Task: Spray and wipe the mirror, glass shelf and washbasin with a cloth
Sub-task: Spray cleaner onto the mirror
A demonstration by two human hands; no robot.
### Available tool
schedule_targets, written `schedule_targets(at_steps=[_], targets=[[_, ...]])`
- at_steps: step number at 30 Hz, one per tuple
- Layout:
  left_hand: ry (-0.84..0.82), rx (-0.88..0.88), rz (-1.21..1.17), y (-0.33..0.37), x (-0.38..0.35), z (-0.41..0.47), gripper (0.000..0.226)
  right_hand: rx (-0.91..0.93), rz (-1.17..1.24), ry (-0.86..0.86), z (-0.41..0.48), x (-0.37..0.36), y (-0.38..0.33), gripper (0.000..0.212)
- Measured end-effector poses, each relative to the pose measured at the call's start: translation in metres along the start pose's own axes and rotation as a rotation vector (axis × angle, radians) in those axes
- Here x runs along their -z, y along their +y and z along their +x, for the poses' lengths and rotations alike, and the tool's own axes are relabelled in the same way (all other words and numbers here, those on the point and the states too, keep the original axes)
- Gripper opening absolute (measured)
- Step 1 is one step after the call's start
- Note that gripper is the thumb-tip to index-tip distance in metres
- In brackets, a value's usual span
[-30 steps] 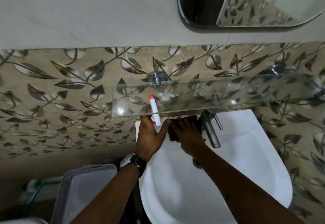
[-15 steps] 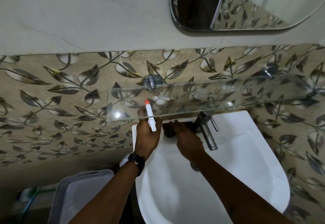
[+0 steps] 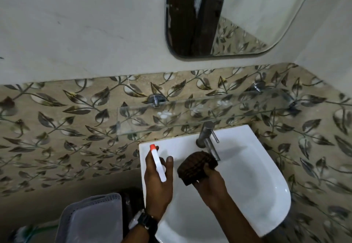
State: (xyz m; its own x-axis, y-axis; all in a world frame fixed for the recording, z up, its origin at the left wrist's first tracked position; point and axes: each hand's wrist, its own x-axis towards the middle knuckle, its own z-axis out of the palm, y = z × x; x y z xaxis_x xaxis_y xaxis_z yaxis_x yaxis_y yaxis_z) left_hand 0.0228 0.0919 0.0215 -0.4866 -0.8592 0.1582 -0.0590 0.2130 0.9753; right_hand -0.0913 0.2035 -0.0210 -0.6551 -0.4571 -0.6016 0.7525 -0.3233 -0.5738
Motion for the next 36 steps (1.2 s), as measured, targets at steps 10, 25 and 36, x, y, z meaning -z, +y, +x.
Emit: schedule_targets(at_steps=[10,25,36], targets=[[-0.045,-0.142,0.125,0.109,0.013,-0.035,0.046,0.294,-0.122,-0.010,-0.111,-0.041,-0.069,0.038],[0.120,-0.653,0.022,0.358,0.053,0.014,0.012,0.492,0.095,-0.337,-0.229,-0.121,-0.219,0.058],[-0.050,-0.522,0.020,0.470,0.063,0.071,0.012,1.067,0.013,-0.235,-0.291,-0.206,-0.315,0.027]])
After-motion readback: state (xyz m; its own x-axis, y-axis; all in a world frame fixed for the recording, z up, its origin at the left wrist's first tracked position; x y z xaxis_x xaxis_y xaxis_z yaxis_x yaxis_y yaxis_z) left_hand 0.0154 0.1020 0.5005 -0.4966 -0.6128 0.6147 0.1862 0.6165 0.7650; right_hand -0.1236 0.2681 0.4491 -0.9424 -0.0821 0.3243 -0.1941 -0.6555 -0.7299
